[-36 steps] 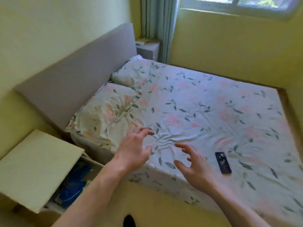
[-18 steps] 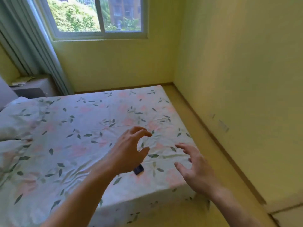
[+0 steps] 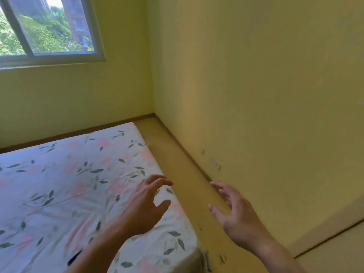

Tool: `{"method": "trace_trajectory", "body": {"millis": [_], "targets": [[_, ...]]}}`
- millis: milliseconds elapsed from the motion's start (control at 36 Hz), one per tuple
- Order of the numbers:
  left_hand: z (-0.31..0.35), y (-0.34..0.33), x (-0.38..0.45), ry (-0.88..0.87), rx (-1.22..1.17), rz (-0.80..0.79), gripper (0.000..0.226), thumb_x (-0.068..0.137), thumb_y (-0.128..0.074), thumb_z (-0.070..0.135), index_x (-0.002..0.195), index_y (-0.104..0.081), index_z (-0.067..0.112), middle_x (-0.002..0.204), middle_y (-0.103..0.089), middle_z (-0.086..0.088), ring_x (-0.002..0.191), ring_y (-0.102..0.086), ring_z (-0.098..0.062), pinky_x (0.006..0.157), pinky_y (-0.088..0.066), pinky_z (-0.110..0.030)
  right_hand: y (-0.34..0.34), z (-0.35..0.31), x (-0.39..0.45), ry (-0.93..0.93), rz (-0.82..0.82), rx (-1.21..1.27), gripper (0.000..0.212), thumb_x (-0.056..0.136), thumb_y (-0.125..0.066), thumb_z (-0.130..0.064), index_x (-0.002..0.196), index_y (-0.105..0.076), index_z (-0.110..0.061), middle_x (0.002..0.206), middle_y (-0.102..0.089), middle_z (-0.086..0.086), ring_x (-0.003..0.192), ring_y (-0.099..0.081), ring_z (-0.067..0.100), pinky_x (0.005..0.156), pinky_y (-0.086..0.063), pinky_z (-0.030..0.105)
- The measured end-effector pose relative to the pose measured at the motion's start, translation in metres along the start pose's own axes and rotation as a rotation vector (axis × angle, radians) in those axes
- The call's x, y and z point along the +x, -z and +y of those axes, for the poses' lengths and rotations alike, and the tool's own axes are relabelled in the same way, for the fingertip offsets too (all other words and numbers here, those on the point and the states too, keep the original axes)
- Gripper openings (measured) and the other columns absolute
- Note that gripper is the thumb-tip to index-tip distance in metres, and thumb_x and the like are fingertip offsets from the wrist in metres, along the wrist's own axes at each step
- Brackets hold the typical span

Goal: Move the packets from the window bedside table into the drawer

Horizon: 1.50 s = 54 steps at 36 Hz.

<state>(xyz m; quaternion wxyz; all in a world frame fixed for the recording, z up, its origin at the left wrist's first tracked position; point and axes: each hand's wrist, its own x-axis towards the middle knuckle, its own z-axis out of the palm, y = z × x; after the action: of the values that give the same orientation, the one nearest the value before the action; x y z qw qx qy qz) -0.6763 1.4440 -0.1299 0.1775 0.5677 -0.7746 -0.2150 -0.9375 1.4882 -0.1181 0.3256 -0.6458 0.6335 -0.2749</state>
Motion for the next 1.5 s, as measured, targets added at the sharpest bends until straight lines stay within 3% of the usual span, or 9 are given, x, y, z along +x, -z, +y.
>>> {"method": "trace_trajectory", "body": {"millis": [111,167,361,694,861,1111,1250,1333,1500], "targets": [[0.036,-0.025,0.081,-0.059,0.013,-0.040,0.044,0.093,-0.061,0.048,0.135,-0.046,0.049,0.145,-0.035,0.027,0.129,-0.041,0.001,0.108,-0.034,-0.020,0.054,0.039,0.046,-0.034,0.051,-0.008,0.050,0.095,-0.067,-0.036,0.139,-0.045,-0.047,0.138,-0.037,-0.040,0.128,-0.041,-0.010,0.114,-0.036,0.023],[0.058,-0.033,0.117,-0.085,-0.016,-0.040,0.045,0.094,-0.061,0.046,0.136,-0.046,0.046,0.145,-0.035,0.027,0.132,-0.036,0.002,0.111,-0.031,-0.021,0.078,0.057,0.069,-0.052,0.073,-0.005,0.051,0.095,-0.067,-0.035,0.140,-0.046,-0.046,0.133,-0.033,-0.046,0.124,-0.040,-0.015,0.113,-0.037,0.022],[0.107,-0.061,0.240,-0.110,-0.012,0.013,0.048,0.093,-0.062,0.045,0.138,-0.043,0.046,0.145,-0.032,0.028,0.131,-0.024,0.008,0.109,-0.023,-0.017,0.146,0.105,0.180,0.025,0.067,-0.008,0.054,0.093,-0.070,-0.034,0.141,-0.047,-0.046,0.140,-0.038,-0.040,0.131,-0.042,-0.010,0.113,-0.036,0.020],[0.120,-0.077,0.380,0.196,0.024,0.201,0.051,0.093,-0.064,0.045,0.138,-0.042,0.047,0.150,-0.029,0.025,0.139,-0.032,-0.003,0.112,-0.030,-0.024,0.231,0.146,0.388,0.216,-0.152,-0.026,0.057,0.092,-0.070,-0.033,0.143,-0.047,-0.042,0.147,-0.041,-0.028,0.132,-0.042,-0.009,0.114,-0.035,0.018],[0.097,-0.058,0.402,0.393,0.060,0.306,0.050,0.093,-0.062,0.048,0.138,-0.040,0.050,0.151,-0.026,0.028,0.139,-0.030,-0.001,0.114,-0.029,-0.024,0.203,0.114,0.489,0.377,-0.333,0.008,0.057,0.091,-0.072,-0.033,0.142,-0.047,-0.043,0.146,-0.042,-0.029,0.135,-0.041,-0.006,0.118,-0.037,0.031],[0.016,-0.004,0.452,0.645,0.061,0.487,0.052,0.090,-0.069,0.040,0.138,-0.047,0.043,0.152,-0.034,0.021,0.139,-0.039,-0.010,0.114,-0.037,-0.034,0.128,0.049,0.630,0.603,-0.517,0.020,0.061,0.090,-0.071,-0.039,0.144,-0.043,-0.046,0.147,-0.038,-0.037,0.138,-0.036,-0.010,0.118,-0.036,0.035],[-0.044,0.030,0.517,0.663,0.047,0.540,0.052,0.090,-0.070,0.038,0.137,-0.047,0.043,0.151,-0.035,0.021,0.137,-0.040,-0.010,0.113,-0.039,-0.035,0.098,0.018,0.724,0.610,-0.528,0.015,0.059,0.089,-0.071,-0.041,0.140,-0.044,-0.052,0.153,-0.038,-0.029,0.140,-0.035,-0.007,0.119,-0.035,0.039],[-0.078,0.054,0.564,0.644,0.048,0.553,0.054,0.090,-0.071,0.037,0.138,-0.048,0.041,0.150,-0.035,0.021,0.137,-0.039,-0.008,0.112,-0.037,-0.031,0.086,-0.006,0.774,0.615,-0.524,0.031,0.053,0.089,-0.071,-0.040,0.129,-0.044,-0.061,0.148,-0.037,-0.036,0.138,-0.036,-0.010,0.119,-0.036,0.036],[-0.135,0.099,0.667,0.578,0.062,0.533,0.055,0.090,-0.070,0.038,0.139,-0.046,0.043,0.151,-0.034,0.022,0.138,-0.036,-0.006,0.113,-0.038,-0.031,0.072,-0.025,0.881,0.578,-0.516,0.033,0.057,0.090,-0.071,-0.039,0.139,-0.045,-0.051,0.151,-0.036,-0.032,0.140,-0.033,-0.008,0.121,-0.033,0.036]]}}
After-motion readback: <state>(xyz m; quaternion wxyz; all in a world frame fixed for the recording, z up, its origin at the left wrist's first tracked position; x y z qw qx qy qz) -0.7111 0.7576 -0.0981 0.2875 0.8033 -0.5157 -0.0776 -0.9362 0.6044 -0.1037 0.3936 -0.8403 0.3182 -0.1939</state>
